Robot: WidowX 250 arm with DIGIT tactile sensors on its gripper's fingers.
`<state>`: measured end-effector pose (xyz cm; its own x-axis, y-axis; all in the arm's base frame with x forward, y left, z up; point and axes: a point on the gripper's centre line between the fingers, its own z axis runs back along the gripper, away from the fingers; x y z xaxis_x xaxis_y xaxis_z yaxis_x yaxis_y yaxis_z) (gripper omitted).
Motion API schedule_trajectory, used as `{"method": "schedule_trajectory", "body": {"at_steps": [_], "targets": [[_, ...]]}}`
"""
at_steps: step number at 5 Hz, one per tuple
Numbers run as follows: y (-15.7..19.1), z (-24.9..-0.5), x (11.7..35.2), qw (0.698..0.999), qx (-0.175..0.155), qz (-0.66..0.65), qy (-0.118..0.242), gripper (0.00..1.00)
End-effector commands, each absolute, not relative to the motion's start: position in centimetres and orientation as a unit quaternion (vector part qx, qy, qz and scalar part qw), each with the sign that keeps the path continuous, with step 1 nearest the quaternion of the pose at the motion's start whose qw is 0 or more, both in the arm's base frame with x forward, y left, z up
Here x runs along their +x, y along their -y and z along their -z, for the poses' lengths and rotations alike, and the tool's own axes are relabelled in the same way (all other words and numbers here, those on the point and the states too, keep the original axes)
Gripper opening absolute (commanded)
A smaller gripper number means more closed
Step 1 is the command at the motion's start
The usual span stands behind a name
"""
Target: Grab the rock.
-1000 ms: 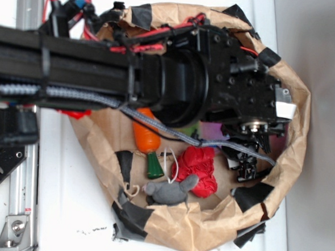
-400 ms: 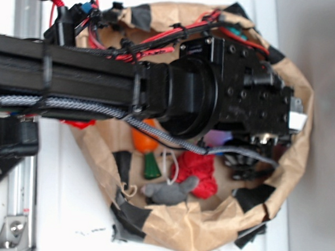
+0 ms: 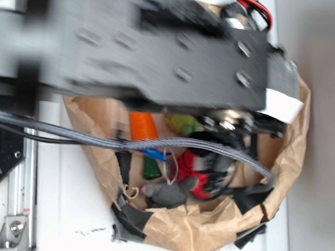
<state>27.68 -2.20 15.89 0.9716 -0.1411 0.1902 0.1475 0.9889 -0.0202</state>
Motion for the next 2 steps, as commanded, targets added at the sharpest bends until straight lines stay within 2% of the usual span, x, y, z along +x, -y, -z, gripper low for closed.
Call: {"method": "schedule_trajectory", "body": {"at_steps": [1,2], "targets": [[1.06,-18.24,28.0,0.987,-0.074,-0.065,0.13,0.0],[0.8,-17.41,28.12,0.988,-0.039,-0.094,0.116,0.0]]}}
